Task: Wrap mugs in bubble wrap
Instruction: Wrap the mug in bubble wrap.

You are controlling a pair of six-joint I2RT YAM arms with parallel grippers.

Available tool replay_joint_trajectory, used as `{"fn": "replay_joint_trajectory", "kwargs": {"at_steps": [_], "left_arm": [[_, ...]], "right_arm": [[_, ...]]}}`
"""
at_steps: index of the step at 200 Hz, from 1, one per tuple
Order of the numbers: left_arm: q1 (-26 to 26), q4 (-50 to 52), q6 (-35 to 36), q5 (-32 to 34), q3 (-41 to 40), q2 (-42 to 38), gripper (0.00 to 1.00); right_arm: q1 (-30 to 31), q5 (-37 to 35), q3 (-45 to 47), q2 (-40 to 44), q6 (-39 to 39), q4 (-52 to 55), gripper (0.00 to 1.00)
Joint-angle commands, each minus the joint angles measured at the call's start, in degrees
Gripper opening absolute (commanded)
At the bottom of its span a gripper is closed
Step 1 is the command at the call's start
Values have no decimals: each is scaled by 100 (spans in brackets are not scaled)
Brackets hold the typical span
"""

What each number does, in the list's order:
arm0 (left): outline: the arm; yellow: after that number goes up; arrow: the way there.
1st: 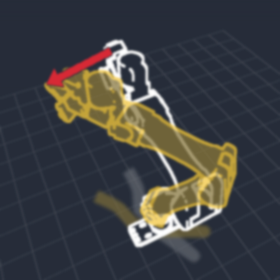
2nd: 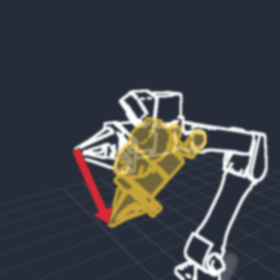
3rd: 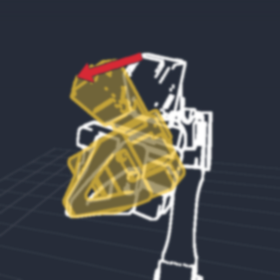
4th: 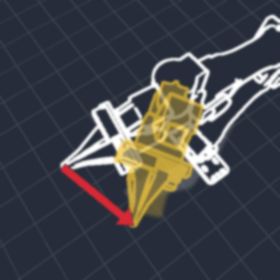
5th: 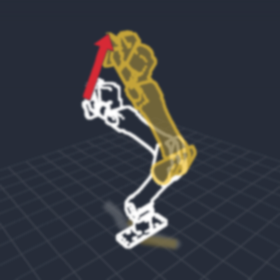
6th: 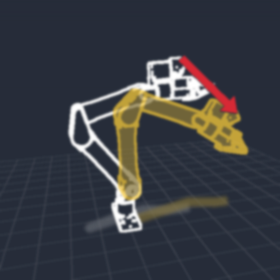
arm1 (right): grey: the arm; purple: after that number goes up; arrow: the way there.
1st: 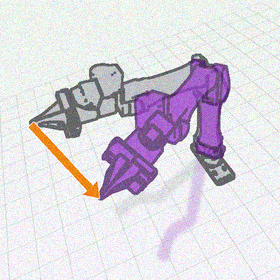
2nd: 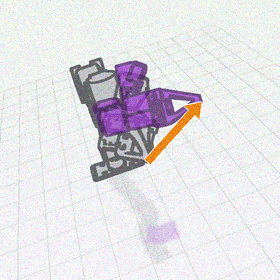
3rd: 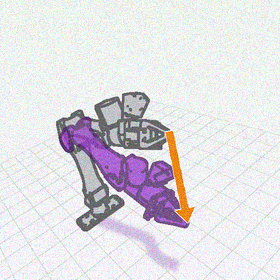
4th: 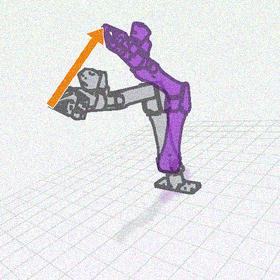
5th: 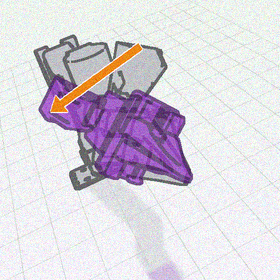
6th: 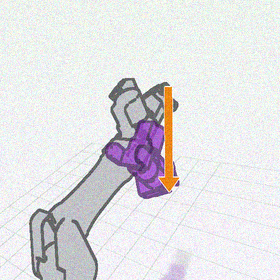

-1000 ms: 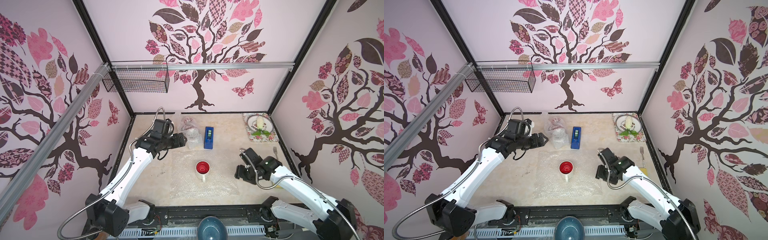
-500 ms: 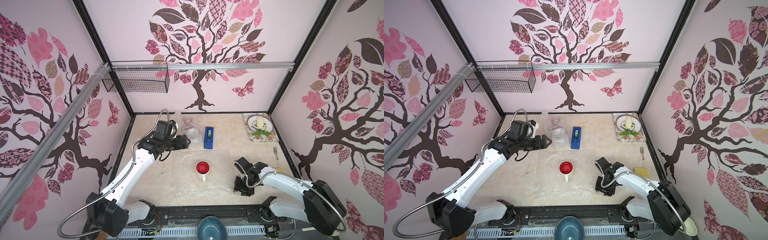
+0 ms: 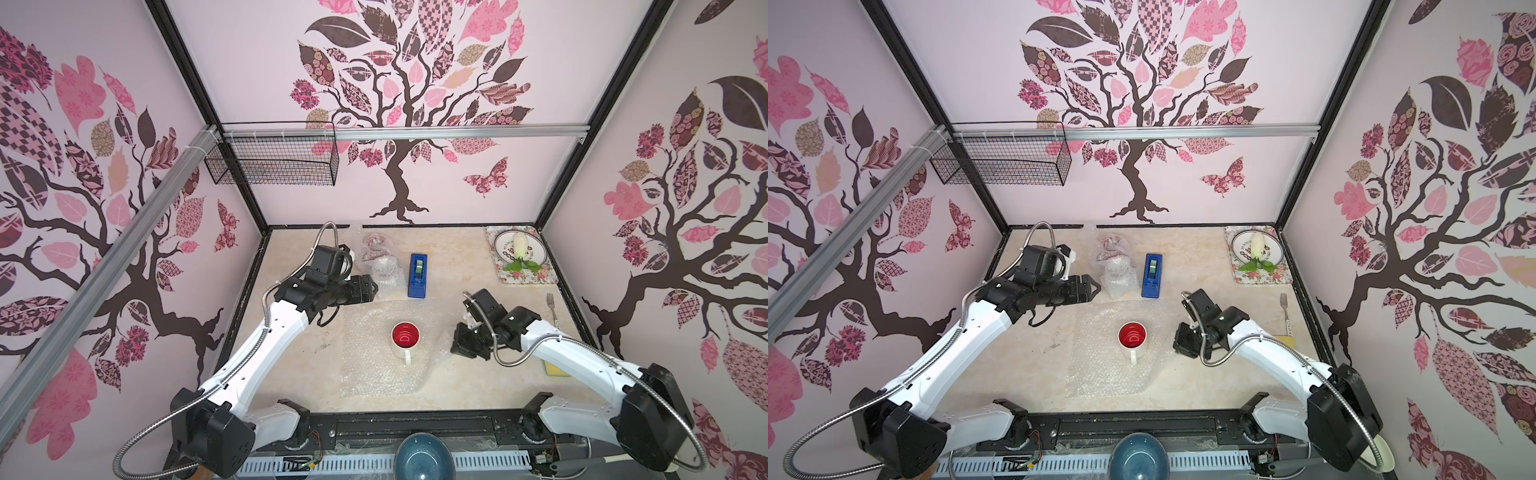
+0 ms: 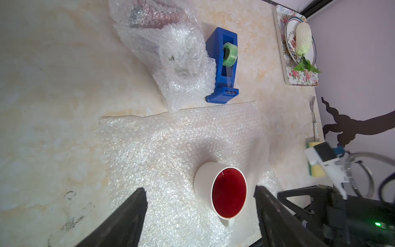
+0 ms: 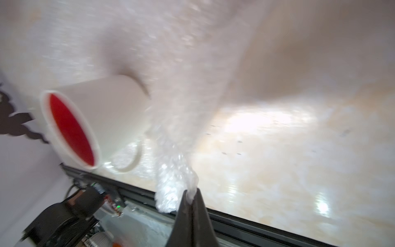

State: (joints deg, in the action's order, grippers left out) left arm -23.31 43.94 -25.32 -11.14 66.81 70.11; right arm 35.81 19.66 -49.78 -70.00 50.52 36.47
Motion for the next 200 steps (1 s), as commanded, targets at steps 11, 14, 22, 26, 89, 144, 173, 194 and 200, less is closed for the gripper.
{"fn": "replay_joint_trajectory", "kwargs": {"at_steps": [11, 14, 22, 26, 89, 144, 173, 194, 200], "left_arm": [[182, -188, 356, -356, -510, -606, 82], [178, -208, 412, -525, -532, -619, 83], [161, -228, 460, -889, -572, -613, 83], [140, -259, 437, -1012, -596, -609, 83], [-279, -1354, 26, -1846, -1901, -1123, 82], [-958, -1566, 18, -1698, -2530, -927, 81], [-978, -1669, -156, -1329, -2598, -412, 81], [-980, -2228, -408, -1327, -2643, -156, 83], [-982, -2344, -459, -1351, -2651, -21, 83]], "right_arm": [[429, 649, -1040, -733, 81, -493, 0], [467, 682, -1099, -825, 107, -540, 0], [535, 745, -1242, -1056, 158, -602, 0], [568, 798, -1293, -1159, 172, -653, 0], [631, 1043, -1588, -2120, 316, -1190, 0], [630, 1066, -2000, -2741, 382, -1199, 0], [632, 1118, -2145, -2968, 420, -1209, 0], [629, 1127, -2225, -3042, 400, -1157, 0], [634, 1126, -2238, -3046, 412, -1139, 0]]}}
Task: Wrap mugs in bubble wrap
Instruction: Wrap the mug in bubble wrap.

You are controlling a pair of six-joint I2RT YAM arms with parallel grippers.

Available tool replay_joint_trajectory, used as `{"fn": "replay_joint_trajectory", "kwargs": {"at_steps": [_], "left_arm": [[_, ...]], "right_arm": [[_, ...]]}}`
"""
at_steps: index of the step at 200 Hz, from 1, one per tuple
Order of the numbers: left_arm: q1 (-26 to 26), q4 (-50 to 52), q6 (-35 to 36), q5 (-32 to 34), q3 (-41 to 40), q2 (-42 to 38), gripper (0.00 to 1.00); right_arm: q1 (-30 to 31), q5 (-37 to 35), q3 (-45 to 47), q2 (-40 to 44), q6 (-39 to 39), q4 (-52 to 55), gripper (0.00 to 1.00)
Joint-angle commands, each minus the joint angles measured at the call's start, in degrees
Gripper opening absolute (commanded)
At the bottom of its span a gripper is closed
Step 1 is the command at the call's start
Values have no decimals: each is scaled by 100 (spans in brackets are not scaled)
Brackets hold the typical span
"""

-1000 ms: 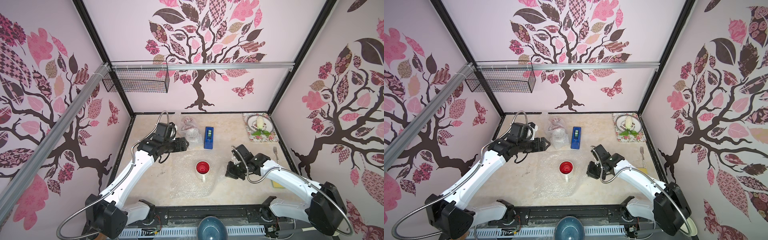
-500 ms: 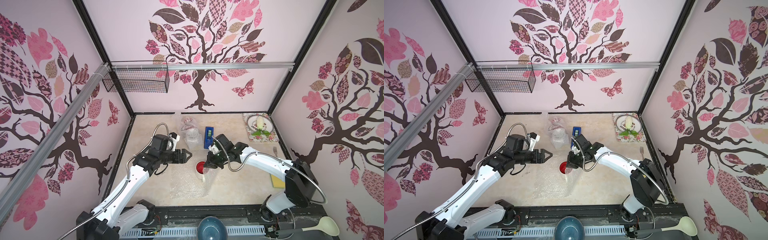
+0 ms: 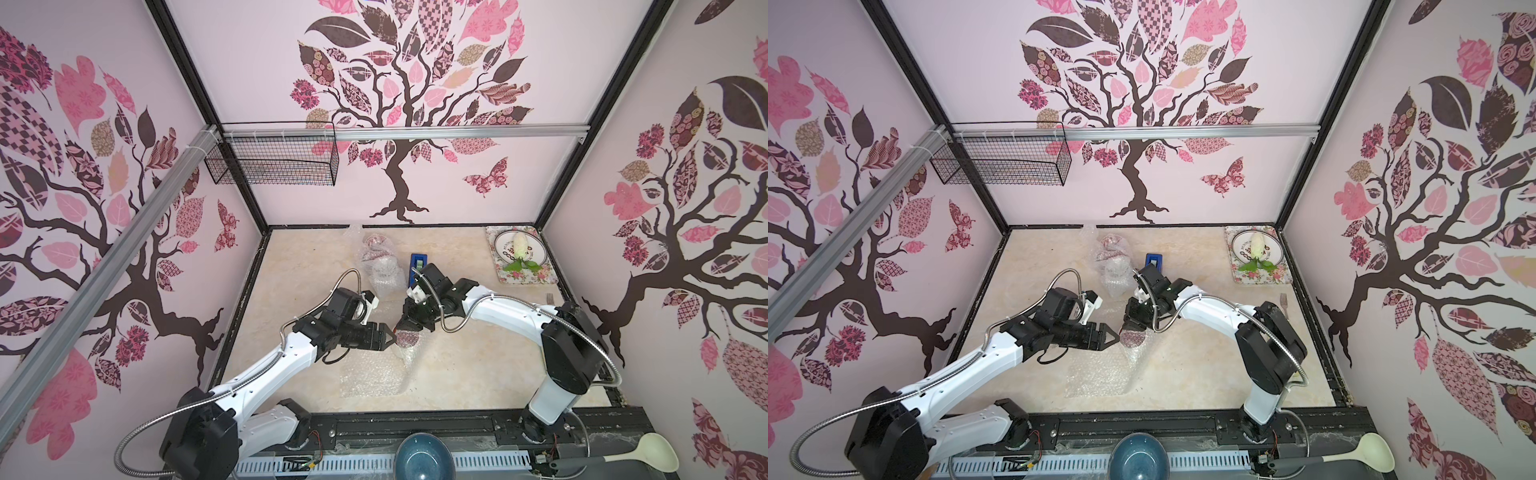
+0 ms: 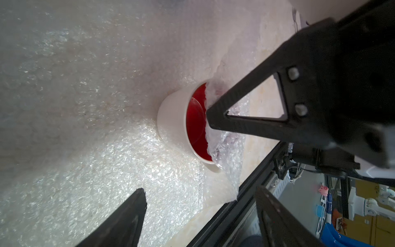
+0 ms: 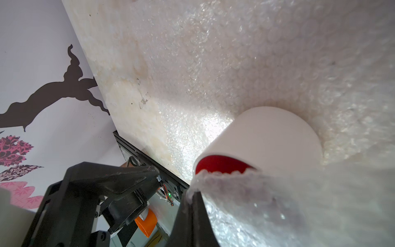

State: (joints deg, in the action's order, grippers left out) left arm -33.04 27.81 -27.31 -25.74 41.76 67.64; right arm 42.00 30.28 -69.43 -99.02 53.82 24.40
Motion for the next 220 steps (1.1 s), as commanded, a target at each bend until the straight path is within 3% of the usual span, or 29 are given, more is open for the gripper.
{"fn": "replay_joint_trajectory", "kwargs": {"at_steps": [1, 32, 63, 77, 92, 127, 165, 192, 220], "left_arm": [[-10, -741, -263, 98, -144, 247, 83], [-26, -1332, -457, -377, -259, 672, 83], [-28, -1002, -265, -2, -145, 1185, 83], [-27, -963, -279, 97, -45, 1424, 82], [-28, -1031, -311, 164, -35, 1539, 82], [-36, -1006, -249, 188, -36, 1554, 81], [-32, -1090, -301, -40, 0, 1458, 81], [-29, -1086, -246, -125, -1, 1507, 80], [-29, -1070, -179, -142, -19, 1505, 80]], "right_arm": [[13, 56, -277, -148, 79, 70, 0], [11, 43, -326, -169, 102, 130, 0], [15, 124, -465, -188, 158, 134, 0], [6, 106, -558, -170, 170, 288, 10], [-9, -40, -694, -64, 184, 636, 39], [-398, -608, -805, 755, 225, 1567, 68], [-937, -1068, -434, 1788, -52, 2175, 81], [-885, -526, 115, 1700, -236, 2060, 81], [-397, -492, 300, 1388, -207, 1719, 81]]}}
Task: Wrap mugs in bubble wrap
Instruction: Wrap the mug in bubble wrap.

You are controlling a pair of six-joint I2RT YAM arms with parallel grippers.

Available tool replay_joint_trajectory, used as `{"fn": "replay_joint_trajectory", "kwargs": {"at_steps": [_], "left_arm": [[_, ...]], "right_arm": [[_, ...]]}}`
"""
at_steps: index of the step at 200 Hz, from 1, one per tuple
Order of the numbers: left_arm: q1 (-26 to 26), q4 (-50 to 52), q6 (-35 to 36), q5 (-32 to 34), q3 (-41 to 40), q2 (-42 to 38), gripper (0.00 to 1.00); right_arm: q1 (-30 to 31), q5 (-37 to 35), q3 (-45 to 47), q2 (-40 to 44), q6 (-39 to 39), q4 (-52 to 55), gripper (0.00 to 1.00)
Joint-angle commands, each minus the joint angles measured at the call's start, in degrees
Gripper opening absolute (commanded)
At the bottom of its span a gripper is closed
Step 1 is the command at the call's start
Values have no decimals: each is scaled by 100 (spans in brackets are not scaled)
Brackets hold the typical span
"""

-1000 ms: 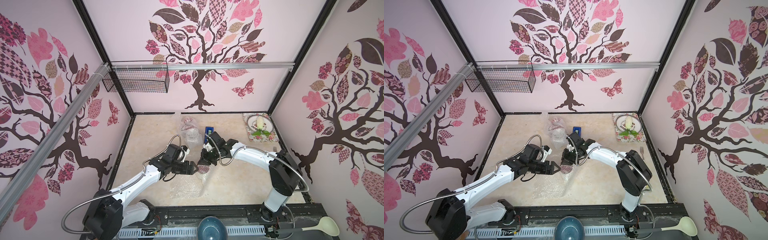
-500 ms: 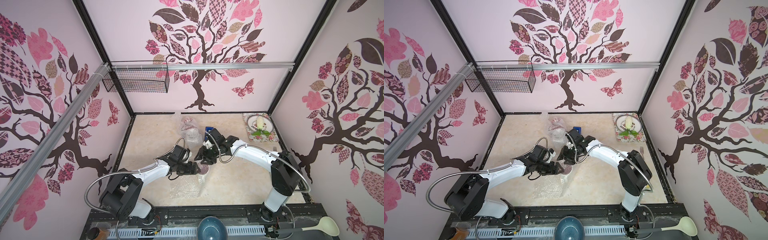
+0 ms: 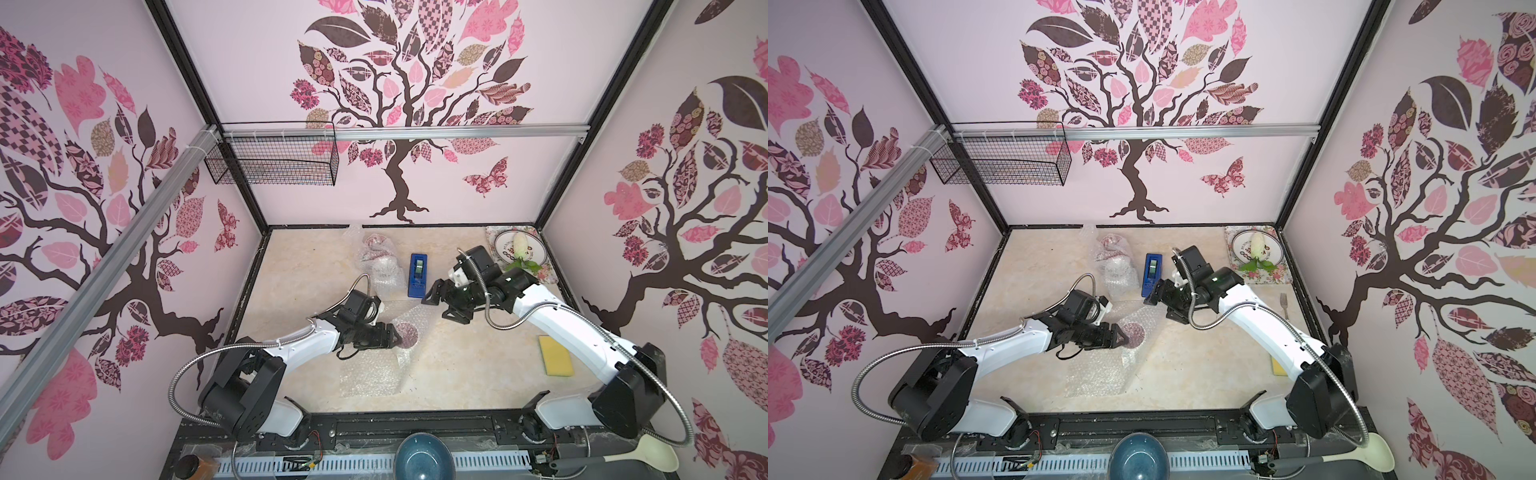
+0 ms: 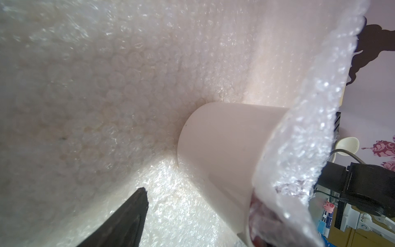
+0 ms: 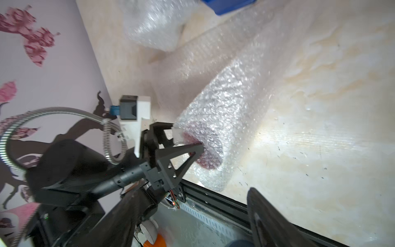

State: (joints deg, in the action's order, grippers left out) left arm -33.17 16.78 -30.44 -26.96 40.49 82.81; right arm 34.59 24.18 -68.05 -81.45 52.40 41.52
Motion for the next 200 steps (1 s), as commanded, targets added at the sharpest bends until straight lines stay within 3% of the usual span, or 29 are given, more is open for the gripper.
{"fn": "replay_joint_trajectory", "kwargs": {"at_steps": [1, 71, 111, 136, 157, 184, 200], "left_arm": [[-15, 35, 129, -20, 104, -11, 80], [-18, 12, 146, -90, 63, -20, 80], [91, 496, 154, 33, 518, -366, 80], [750, 1000, -40, -79, 903, -1013, 80], [1436, 1623, -185, 513, 1171, -1482, 83], [2084, 2832, 57, 1071, 1572, -936, 81], [2353, 2964, 161, 1150, 1505, -612, 80]], "right_arm": [[359, 107, 170, -383, -69, 7, 81], [685, -301, 353, -1229, -173, -329, 80], [863, -863, 245, -2031, -292, -494, 80], [991, -1532, 177, -2528, -337, -186, 79], [1053, -1949, 238, -2806, -349, -17, 77], [1110, -1969, 397, -2884, -163, -151, 76], [1111, -1923, 350, -2844, -183, -161, 77]]}}
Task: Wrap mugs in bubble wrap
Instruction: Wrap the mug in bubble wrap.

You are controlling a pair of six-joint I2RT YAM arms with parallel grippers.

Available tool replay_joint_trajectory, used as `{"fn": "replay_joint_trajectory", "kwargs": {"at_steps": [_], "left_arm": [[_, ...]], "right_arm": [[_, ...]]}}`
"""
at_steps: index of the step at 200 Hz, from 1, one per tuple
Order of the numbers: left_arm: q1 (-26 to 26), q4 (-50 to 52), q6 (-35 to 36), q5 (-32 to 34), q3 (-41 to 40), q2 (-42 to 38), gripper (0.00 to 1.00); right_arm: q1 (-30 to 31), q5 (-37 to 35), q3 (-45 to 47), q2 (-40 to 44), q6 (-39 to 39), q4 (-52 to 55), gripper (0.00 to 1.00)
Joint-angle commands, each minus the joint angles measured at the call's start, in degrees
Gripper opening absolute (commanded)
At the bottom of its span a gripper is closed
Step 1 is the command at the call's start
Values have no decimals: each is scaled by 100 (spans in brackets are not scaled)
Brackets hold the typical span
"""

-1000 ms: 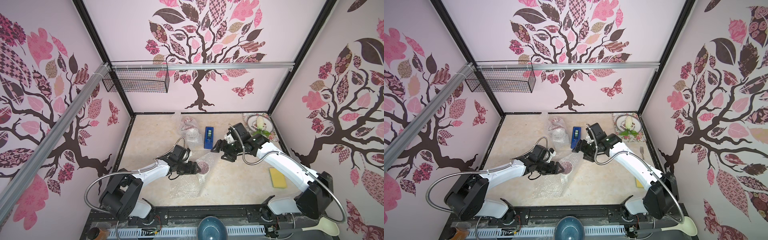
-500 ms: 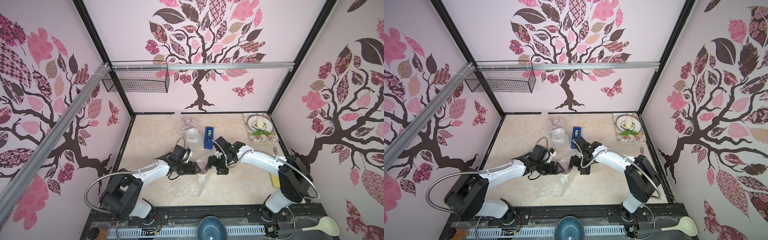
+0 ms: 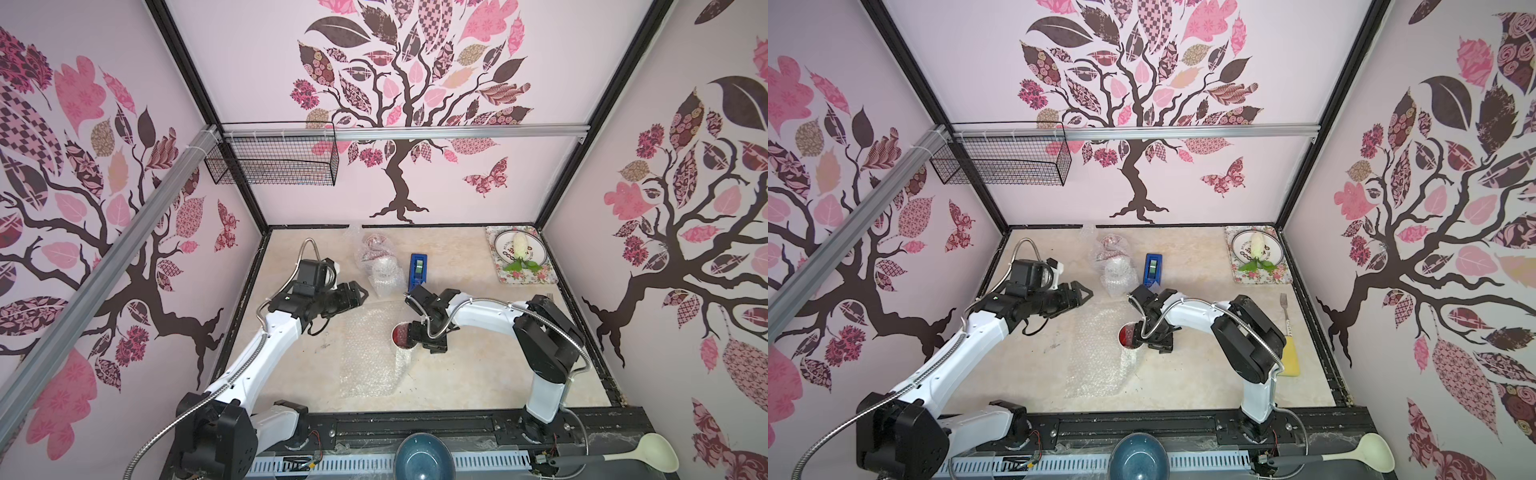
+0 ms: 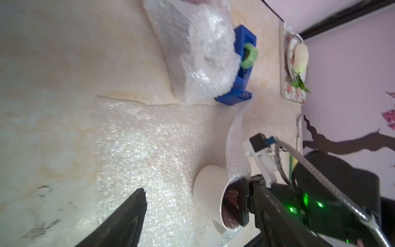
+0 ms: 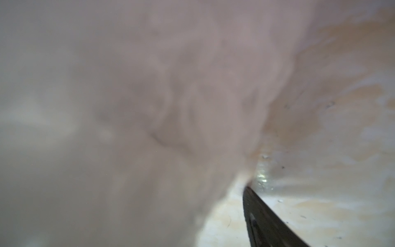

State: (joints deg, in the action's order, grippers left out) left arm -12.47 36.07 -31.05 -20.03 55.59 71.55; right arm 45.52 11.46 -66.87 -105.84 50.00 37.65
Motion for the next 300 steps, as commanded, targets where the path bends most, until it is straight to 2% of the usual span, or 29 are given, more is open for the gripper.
{"fn": "replay_joint_trajectory", "kwargs": {"at_steps": [1, 27, 88, 132, 142, 165, 185, 211, 233, 259, 300], "left_arm": [[304, 1025, 226, 452, -27, 533, 80], [429, 742, 453, 515, -180, 999, 77], [405, 549, 705, 485, 230, 2229, 66], [-146, 435, 804, 1067, 475, 2900, 60], [-190, 345, 748, 1154, 429, 2998, 57], [-256, 167, 795, 1217, 296, 3102, 37], [-259, -64, 854, 964, 221, 2964, 14], [-297, -398, 740, 489, 182, 2461, 0], [-336, -740, 644, 279, -15, 1712, 0], [-396, -1491, 617, -268, -571, 855, 0], [-527, -2152, 446, -876, -1375, 135, 0]], "right_arm": [[18, -648, 230, -395, 56, 225, 77], [18, -637, 199, -191, 89, 182, 78], [17, -593, -299, 270, 45, 380, 82], [15, -410, -375, 476, 89, 287, 84], [18, -390, -365, 515, 89, 278, 85], [14, -323, -310, 644, 107, 154, 87], [-7, -311, -305, 688, 107, 155, 88], [-55, -226, -283, 686, 84, 127, 88], [-93, -175, -232, 729, 67, 62, 89], [-164, -44, -141, 713, 94, -39, 89], [-265, 92, -23, 725, 157, -284, 90]]}}
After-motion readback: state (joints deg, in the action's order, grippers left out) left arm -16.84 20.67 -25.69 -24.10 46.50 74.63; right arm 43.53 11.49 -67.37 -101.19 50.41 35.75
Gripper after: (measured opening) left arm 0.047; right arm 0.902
